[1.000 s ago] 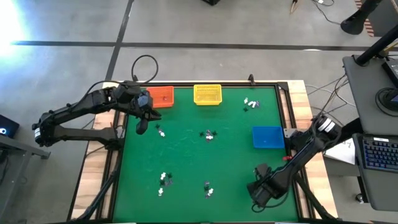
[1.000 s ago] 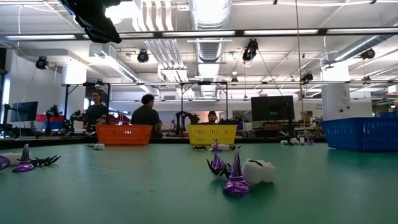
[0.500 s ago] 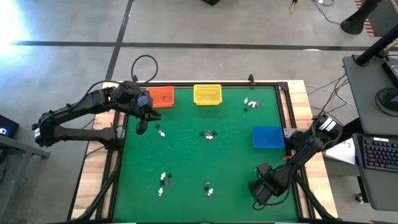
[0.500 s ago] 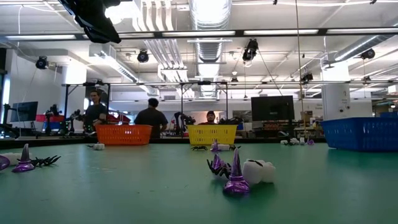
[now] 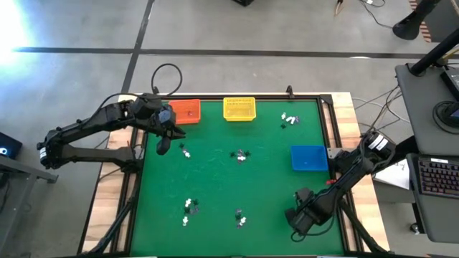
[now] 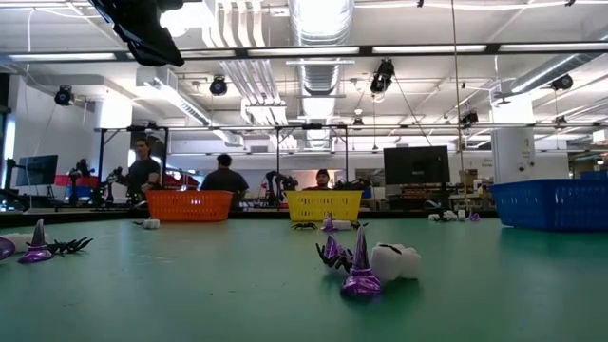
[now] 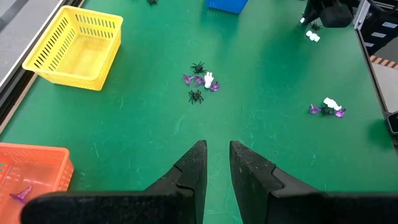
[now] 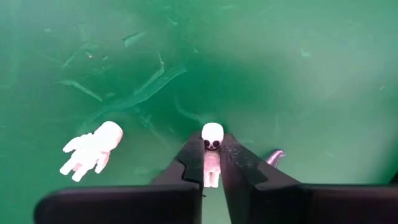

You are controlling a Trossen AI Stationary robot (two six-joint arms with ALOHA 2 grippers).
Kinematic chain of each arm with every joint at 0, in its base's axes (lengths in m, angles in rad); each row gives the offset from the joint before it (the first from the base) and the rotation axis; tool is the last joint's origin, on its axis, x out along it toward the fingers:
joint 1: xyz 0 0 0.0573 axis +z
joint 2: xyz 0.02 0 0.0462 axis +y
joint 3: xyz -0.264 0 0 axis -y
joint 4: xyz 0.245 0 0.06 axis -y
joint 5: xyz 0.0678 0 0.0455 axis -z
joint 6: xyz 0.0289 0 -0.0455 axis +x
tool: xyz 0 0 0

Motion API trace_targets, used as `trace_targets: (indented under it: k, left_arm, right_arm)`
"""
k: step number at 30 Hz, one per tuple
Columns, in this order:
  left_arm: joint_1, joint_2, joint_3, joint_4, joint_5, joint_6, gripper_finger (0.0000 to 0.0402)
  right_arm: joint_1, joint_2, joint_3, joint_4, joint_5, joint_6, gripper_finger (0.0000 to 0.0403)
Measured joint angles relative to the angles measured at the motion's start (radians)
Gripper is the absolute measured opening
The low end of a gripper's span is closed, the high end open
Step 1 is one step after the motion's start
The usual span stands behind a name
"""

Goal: Sort Halloween decoration
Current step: Put the white skeleton toy into the blue basket

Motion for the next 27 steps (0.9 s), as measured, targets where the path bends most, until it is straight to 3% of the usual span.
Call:
trace_targets:
  k: [12, 21, 27]
  left_arm:
    - [0.000, 0.000, 0.000, -0.017, 0.000, 0.000, 0.0052]
    - [0.000, 0.000, 0.000, -0.024, 0.000, -0.001, 0.0052]
    - [0.000, 0.000, 0.000, -0.024, 0.000, -0.003, 0.0052]
  right_arm:
    - [0.002, -0.095, -0.005, -0.053, -0.001, 0.054, 0.0013]
    - [-0.008, -0.241, -0.004, -0.260, 0.236, 0.134, 0.0013]
    - [-0.050, -0.350, -0.004, -0.445, 0.280, 0.123, 0.0013]
